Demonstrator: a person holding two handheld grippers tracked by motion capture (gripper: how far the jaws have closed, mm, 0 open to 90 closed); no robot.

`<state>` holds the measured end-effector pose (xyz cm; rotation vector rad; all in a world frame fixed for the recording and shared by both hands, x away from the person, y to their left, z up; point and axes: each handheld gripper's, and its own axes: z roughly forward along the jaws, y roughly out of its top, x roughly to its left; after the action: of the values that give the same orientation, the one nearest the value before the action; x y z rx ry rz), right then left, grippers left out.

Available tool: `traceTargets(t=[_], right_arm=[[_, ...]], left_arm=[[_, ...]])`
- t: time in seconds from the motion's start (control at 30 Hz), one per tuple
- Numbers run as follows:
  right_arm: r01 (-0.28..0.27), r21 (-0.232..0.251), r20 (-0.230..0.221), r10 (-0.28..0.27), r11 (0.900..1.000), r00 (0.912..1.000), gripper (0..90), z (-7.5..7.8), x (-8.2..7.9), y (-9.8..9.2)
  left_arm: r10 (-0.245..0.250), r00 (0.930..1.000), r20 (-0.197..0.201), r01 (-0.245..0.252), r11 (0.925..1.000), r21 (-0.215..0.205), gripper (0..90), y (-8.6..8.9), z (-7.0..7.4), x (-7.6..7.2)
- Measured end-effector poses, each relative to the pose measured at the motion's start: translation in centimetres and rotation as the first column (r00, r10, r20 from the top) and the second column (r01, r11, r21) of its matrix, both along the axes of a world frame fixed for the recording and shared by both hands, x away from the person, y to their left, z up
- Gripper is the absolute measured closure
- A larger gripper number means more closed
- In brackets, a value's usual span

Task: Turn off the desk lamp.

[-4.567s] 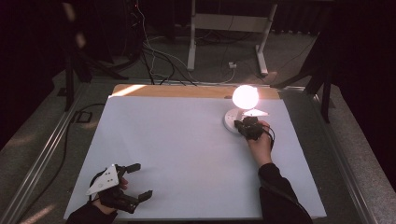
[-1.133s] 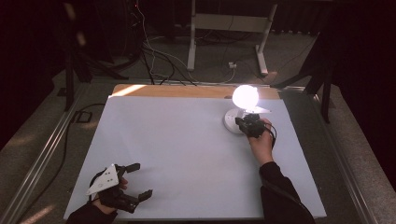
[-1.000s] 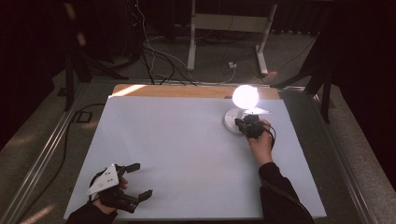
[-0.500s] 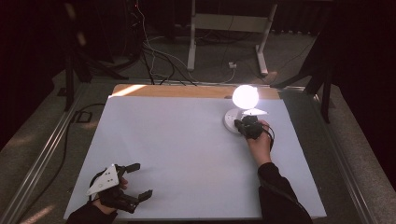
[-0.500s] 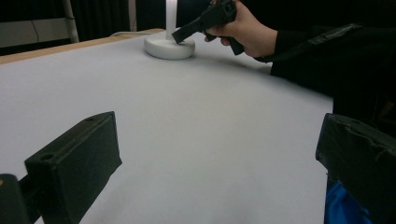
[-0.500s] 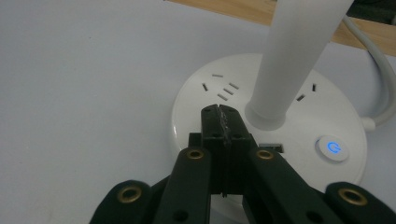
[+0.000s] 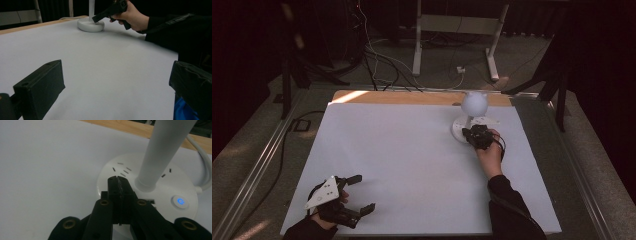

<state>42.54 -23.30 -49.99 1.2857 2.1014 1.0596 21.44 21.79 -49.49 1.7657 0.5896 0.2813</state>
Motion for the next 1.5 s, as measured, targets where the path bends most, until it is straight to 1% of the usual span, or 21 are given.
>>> traceTargets(t=[0.07,0.2,0.27,0.43,0.5,0.63,0.67,0.73,0.77,0.8,0.9,0.97,1.07,1.1,1.13,1.2,1.27,1.3,1.4,1.47,1.5], right_arm=[[-0.005,0.013,0.005,0.005,1.000,1.0000,89.0,0.4,-0.1,0.0],[-0.019,0.034,0.009,0.019,0.999,0.9998,81.9,1.2,-0.4,0.0],[-0.027,0.051,-0.007,0.028,0.998,0.9996,76.6,1.5,-0.5,0.0],[-0.054,0.067,0.003,0.054,0.996,0.9985,53.4,2.0,-0.8,0.0],[-0.066,0.062,0.002,0.066,0.996,0.9978,46.9,2.1,-0.9,0.0],[-0.071,0.063,-0.014,0.072,0.995,0.9973,29.5,2.3,-1.1,0.1],[-0.069,0.068,-0.026,0.071,0.995,0.9971,27.1,2.3,-1.1,0.1],[-0.069,0.069,-0.028,0.071,0.995,0.9971,22.0,2.4,-1.2,0.1],[-0.073,0.078,-0.032,0.076,0.994,0.9966,14.9,2.5,-1.3,0.1],[-0.090,0.083,-0.041,0.094,0.992,0.9947,10.1,2.6,-1.3,0.1],[-0.120,0.098,-0.038,0.124,0.988,0.9915,1.2,2.9,-1.6,0.0],[-0.138,0.121,-0.033,0.143,0.983,0.9892,0.0,3.2,-1.8,-0.2],[-0.166,0.120,-0.017,0.169,0.979,0.9855,0.0,3.5,-2.2,-0.2],[-0.166,0.104,0.003,0.167,0.981,0.9860,0.0,3.5,-2.4,-0.2],[-0.173,0.096,0.004,0.173,0.980,0.9849,0.0,3.6,-2.5,-0.2],[-0.196,0.116,0.021,0.195,0.974,0.9806,0.0,3.8,-2.9,-0.3],[-0.206,0.120,0.014,0.205,0.971,0.9786,0.0,3.9,-3.3,-0.4],[-0.218,0.128,0.013,0.218,0.968,0.9758,0.0,3.8,-3.5,-0.5],[-0.237,0.115,0.015,0.237,0.965,0.9714,0.0,3.7,-4.3,-0.6],[-0.234,0.099,0.011,0.234,0.967,0.9721,0.0,3.6,-4.9,-0.8],[-0.239,0.108,0.014,0.239,0.965,0.9708,0.0,3.5,-5.2,-1.0]], left_arm=[[0.000,1.0000,-0.001,0.000,1.0000,0.002,0.5,0.0,0.0,0.0],[0.004,1.0000,0.001,-0.004,1.0000,0.003,0.5,0.0,0.0,-0.1],[0.009,1.0000,0.002,-0.009,1.0000,0.002,0.5,0.0,0.0,0.0],[0.007,1.0000,0.002,-0.007,1.0000,0.001,0.5,0.0,0.0,0.0],[0.006,1.0000,0.002,-0.006,1.0000,0.001,0.5,0.0,0.0,0.0],[0.007,1.0000,0.003,-0.007,1.0000,0.000,0.5,0.0,0.1,0.0],[0.005,1.0000,0.003,-0.005,1.0000,0.000,0.5,0.0,0.1,0.0],[0.004,1.0000,0.002,-0.004,1.0000,0.001,0.5,0.0,0.1,0.0],[0.004,1.0000,0.003,-0.004,1.0000,0.000,0.5,0.0,0.1,0.0],[0.004,1.0000,0.003,-0.004,1.0000,-0.002,0.5,0.0,0.1,0.0],[0.002,1.0000,0.002,-0.002,1.0000,-0.003,0.5,0.0,0.1,0.0],[0.002,1.0000,0.002,-0.002,1.0000,0.000,0.5,0.0,0.1,0.0],[0.002,1.0000,0.003,-0.002,1.0000,-0.003,0.5,0.0,0.1,0.0],[0.002,1.0000,0.003,-0.002,1.0000,-0.004,0.5,0.0,0.1,0.0],[0.001,1.0000,0.002,-0.001,1.0000,-0.004,0.5,0.0,0.1,0.0],[0.001,1.0000,0.002,-0.001,1.0000,-0.002,0.5,0.0,0.1,0.0],[0.002,1.0000,0.001,-0.002,1.0000,0.000,0.5,0.0,0.0,0.0],[0.001,1.0000,0.001,-0.001,1.0000,0.000,0.5,0.0,0.0,0.0],[0.000,1.0000,0.001,0.000,1.0000,0.003,0.5,0.0,0.0,0.0],[0.000,1.0000,0.002,0.000,1.0000,-0.001,0.5,0.0,0.0,-0.1],[0.000,1.0000,0.002,0.000,1.0000,-0.003,0.5,0.0,0.1,-0.1]])
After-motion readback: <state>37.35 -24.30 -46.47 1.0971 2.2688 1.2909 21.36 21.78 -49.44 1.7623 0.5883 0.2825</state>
